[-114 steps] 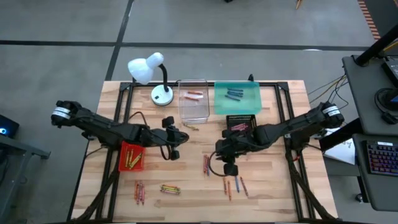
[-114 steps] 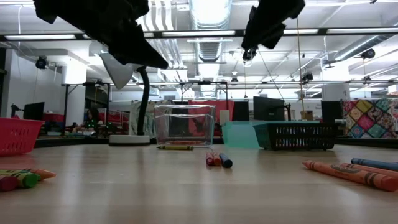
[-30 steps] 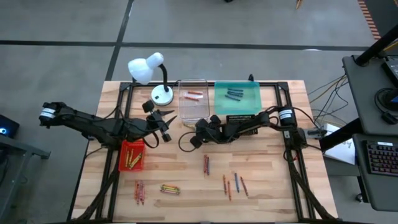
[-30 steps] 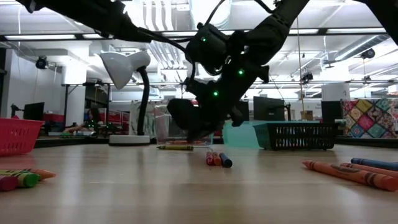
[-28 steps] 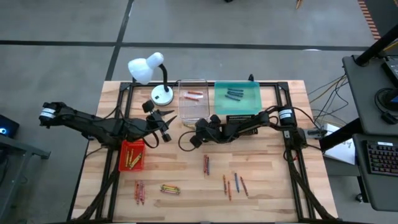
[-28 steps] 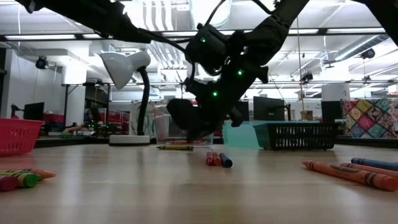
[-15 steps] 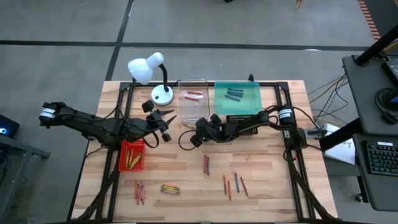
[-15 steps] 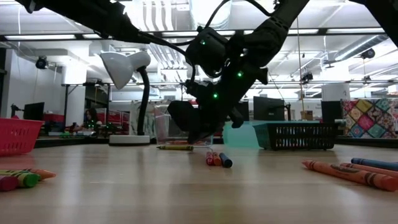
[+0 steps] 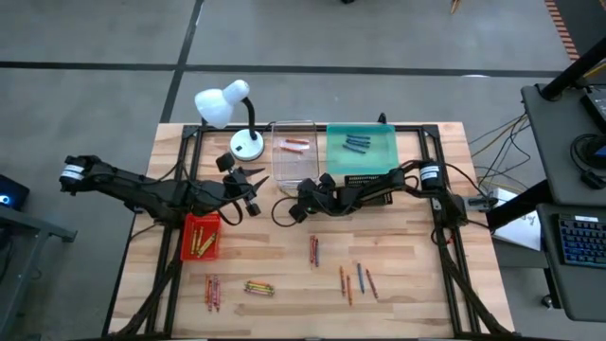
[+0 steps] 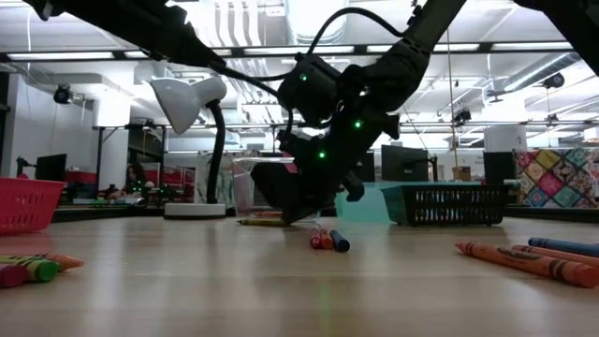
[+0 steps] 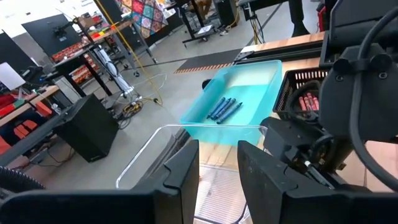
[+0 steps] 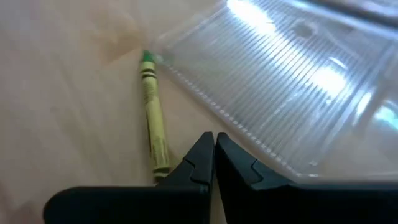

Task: Sort crayons
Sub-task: Put the green crayon into the orange bin

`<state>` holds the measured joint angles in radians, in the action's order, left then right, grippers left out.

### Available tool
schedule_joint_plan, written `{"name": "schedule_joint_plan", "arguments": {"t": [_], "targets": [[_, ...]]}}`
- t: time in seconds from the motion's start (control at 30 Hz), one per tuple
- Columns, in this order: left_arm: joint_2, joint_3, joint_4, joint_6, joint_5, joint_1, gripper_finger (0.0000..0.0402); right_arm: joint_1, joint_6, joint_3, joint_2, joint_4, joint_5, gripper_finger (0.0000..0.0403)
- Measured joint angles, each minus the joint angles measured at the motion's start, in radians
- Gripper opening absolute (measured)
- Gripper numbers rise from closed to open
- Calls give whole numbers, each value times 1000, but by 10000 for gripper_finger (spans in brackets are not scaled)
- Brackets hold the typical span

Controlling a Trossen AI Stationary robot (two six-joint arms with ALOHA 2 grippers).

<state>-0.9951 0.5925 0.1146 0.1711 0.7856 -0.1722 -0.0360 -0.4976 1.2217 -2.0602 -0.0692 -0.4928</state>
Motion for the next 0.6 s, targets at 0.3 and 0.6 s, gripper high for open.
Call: {"name": "schedule_joint_plan", "arguments": {"t": [0.3, 0.6], "targets": [[0, 0, -48, -17, -65, -2, 93, 13, 3, 0, 38, 71, 69, 9], [-2, -70, -80, -55, -352, -3, 93, 19, 53, -1, 74, 57, 97, 9]]}}
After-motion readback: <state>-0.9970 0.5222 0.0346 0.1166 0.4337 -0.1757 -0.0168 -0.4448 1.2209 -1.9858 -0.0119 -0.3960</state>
